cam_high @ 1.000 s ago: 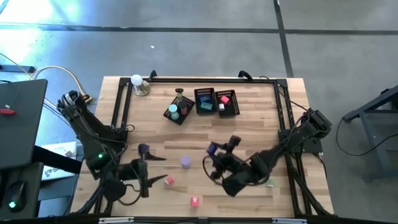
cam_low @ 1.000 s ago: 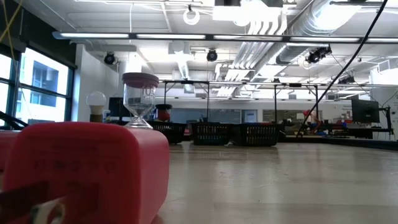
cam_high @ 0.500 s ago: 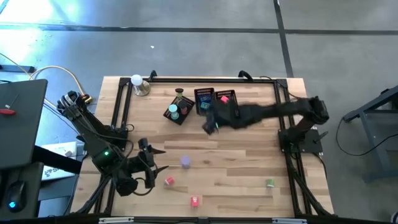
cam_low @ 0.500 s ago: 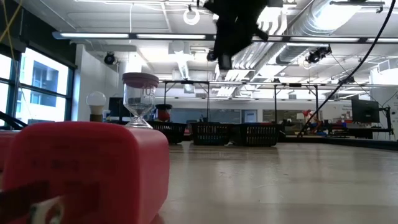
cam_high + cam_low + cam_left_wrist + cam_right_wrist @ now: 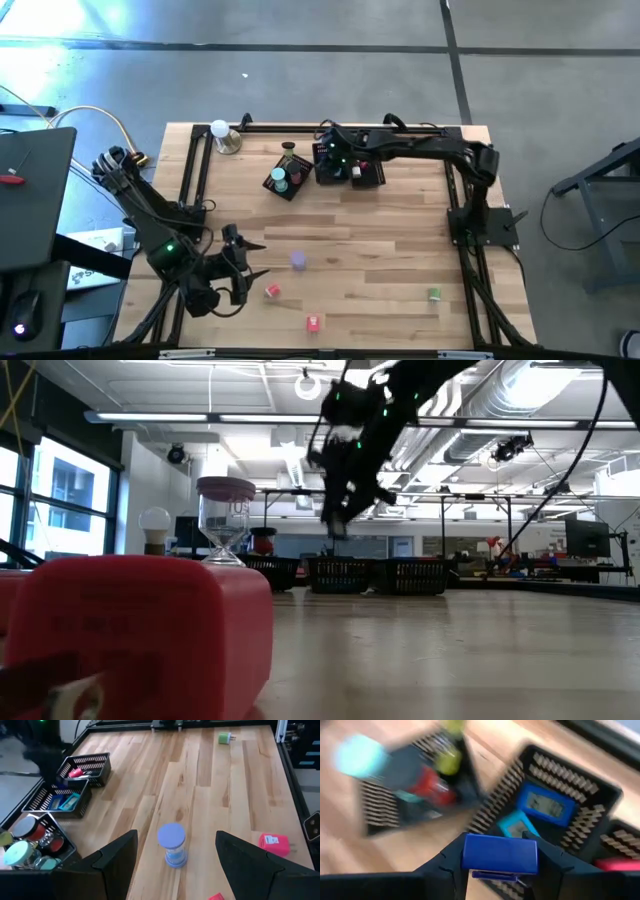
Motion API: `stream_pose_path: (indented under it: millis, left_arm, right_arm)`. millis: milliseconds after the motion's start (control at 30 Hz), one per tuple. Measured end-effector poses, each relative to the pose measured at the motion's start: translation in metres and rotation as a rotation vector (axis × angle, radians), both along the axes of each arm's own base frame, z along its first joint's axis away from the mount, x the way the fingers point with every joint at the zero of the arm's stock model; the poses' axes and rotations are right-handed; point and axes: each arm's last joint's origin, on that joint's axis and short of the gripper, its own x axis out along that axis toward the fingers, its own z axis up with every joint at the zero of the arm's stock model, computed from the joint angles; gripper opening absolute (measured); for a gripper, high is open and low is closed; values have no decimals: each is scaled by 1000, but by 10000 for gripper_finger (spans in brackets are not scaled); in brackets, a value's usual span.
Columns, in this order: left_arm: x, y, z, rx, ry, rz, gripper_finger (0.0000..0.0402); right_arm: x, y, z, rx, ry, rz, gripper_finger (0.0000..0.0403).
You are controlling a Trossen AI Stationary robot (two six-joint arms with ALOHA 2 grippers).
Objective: Pick & Place Office items
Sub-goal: Put the right purple digital timer into the middle black bin
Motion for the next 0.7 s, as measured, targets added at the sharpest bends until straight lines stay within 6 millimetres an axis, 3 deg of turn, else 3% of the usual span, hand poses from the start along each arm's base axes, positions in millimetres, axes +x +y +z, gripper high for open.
stream_pose_path:
  millis: [167,333,700]
  left_arm:
    - [1,-2,-3,-2,25,-16,260]
    - [2,-3,-5,4,33,-18,260]
    - [3,-3,-5,8,31,-14,260]
  right_arm:
    - [3,-17,-33,80,64,-12,146]
    - [6,-26,-52,103,86,-19,159]
    - [9,-32,-48,96,22,-3,207]
